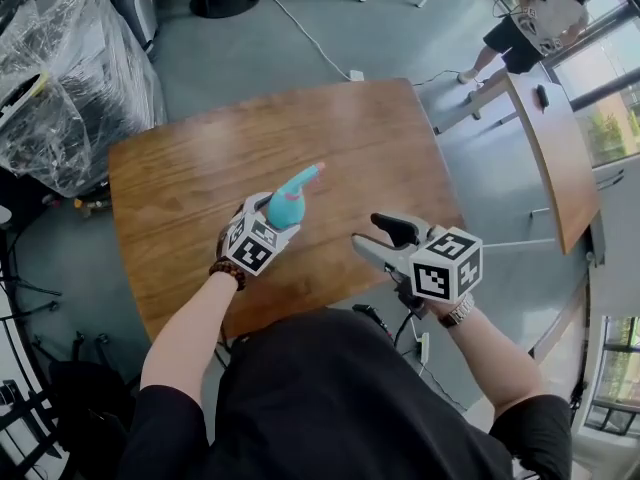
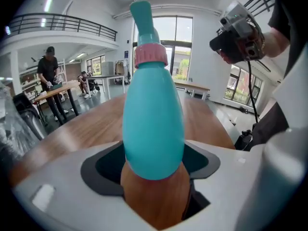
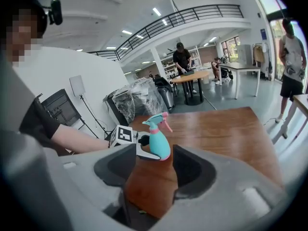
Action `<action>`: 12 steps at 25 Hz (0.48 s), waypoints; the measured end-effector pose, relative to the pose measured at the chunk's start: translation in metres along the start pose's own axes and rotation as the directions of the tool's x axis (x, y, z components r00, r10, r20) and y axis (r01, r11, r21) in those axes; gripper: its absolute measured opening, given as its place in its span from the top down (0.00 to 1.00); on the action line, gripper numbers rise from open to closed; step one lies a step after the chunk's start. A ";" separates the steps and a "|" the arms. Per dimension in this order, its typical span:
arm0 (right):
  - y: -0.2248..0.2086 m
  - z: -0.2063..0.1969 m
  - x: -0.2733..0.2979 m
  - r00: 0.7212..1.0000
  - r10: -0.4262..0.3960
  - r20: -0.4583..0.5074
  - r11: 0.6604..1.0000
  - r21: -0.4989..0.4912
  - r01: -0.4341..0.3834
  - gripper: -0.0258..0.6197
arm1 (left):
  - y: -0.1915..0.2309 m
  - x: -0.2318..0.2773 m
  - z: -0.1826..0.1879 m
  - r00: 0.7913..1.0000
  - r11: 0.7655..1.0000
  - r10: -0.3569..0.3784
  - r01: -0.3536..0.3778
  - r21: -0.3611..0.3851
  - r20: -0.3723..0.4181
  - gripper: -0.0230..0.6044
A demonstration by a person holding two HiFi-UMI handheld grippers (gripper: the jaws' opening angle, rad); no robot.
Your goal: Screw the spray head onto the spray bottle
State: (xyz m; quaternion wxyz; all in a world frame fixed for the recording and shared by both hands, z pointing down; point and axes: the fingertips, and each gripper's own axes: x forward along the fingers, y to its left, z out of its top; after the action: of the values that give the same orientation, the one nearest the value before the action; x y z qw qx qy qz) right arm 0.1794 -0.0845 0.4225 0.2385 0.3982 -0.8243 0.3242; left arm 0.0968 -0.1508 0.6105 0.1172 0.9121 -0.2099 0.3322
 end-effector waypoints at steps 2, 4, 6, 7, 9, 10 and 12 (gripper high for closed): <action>-0.002 -0.009 -0.002 1.000 -0.002 0.011 1.000 -0.020 0.003 0.61 | 0.006 0.009 0.003 0.999 1.000 0.029 -0.029 -0.011 0.018 0.34; -0.005 -0.018 -0.004 1.000 -0.006 0.011 0.999 -0.033 0.006 0.63 | 0.012 0.017 0.006 0.997 0.998 0.061 -0.060 -0.014 0.038 0.34; -0.010 -0.026 -0.006 1.000 -0.008 0.012 0.999 -0.039 0.008 0.63 | 0.017 0.025 0.008 0.995 0.996 0.082 -0.081 -0.022 0.054 0.34; -0.013 -0.029 -0.007 1.000 -0.009 0.012 0.999 -0.040 0.010 0.63 | 0.018 0.029 0.008 0.994 0.996 0.089 -0.088 -0.029 0.059 0.34; -0.021 -0.033 -0.011 1.000 -0.014 0.016 0.999 -0.041 0.014 0.64 | 0.021 0.036 0.007 0.993 0.994 0.102 -0.100 -0.040 0.062 0.34; -0.024 -0.035 -0.012 1.000 -0.015 0.018 0.999 -0.040 0.016 0.64 | 0.022 0.039 0.006 0.992 0.993 0.108 -0.106 -0.044 0.061 0.34; -0.032 -0.036 -0.014 1.000 -0.016 0.018 0.999 -0.039 0.017 0.65 | 0.024 0.043 0.005 0.991 0.992 0.122 -0.119 -0.046 0.056 0.34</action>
State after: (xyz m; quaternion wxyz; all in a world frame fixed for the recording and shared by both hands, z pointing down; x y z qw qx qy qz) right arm 0.2178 -0.0662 0.4489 0.2416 0.4029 -0.8293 0.3026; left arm 0.1185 -0.1866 0.6371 0.1102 0.9043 -0.2749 0.3074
